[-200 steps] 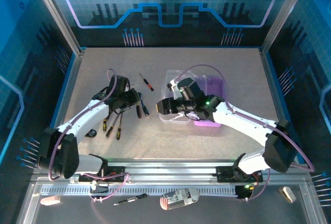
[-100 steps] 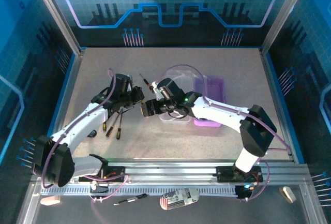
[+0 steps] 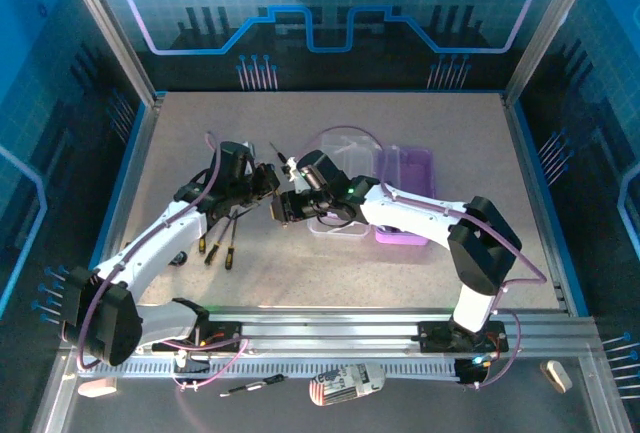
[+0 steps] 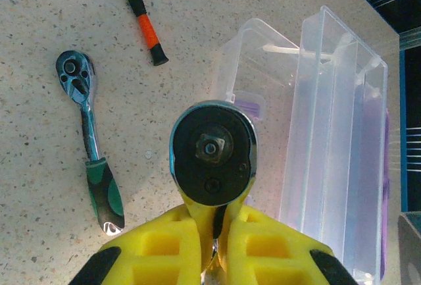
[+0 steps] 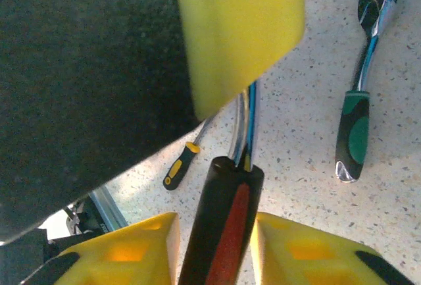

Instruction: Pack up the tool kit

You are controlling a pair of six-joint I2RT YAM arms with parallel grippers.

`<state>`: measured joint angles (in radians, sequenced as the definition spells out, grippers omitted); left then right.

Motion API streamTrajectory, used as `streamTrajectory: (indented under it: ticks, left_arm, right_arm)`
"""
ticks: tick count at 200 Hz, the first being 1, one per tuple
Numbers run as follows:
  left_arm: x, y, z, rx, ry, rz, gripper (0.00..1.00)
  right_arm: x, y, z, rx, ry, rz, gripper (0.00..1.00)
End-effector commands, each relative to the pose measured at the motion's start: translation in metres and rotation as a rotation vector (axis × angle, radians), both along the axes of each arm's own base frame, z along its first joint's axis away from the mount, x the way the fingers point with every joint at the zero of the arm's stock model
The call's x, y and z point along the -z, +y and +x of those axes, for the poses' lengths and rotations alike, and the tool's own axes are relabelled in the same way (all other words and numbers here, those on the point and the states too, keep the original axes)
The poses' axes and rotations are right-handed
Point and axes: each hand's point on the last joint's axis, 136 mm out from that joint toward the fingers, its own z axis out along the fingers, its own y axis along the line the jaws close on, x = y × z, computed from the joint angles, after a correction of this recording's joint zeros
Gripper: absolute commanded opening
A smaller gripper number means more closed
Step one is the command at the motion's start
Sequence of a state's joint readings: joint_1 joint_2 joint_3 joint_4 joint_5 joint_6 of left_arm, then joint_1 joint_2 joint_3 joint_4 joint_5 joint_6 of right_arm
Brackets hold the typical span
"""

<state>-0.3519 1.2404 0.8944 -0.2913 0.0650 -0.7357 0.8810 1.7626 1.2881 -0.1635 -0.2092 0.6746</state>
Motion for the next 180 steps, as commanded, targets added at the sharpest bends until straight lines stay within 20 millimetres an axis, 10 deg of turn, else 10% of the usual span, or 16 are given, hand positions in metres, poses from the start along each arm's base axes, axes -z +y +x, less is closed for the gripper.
streamTrajectory:
  ticks: [1,22,86,119,180]
  left_arm:
    - [-0.018,-0.004,0.001,0.0,-0.06,-0.046,0.05]
    - [-0.017,-0.002,0.0,-0.008,-0.063,-0.039,0.18]
    - [-0.036,0.052,-0.023,-0.218,-0.181,0.049,0.98]
    - [-0.015,0.088,-0.045,-0.385,-0.175,0.082,0.99]
    - [0.013,0.089,-0.056,-0.387,-0.123,0.074,0.99]
  right_arm:
    - [-0.008,0.004,0.005,0.018,-0.017,0.021,0.25]
    - [-0.01,0.002,0.006,0.026,-0.028,0.026,0.19]
    - [-0.014,-0.021,0.0,0.049,-0.066,-0.021,0.17]
    - [-0.019,-0.04,-0.003,0.06,-0.096,-0.054,0.17]
    - [-0.036,-0.111,0.02,0.188,-0.146,-0.114,0.17]
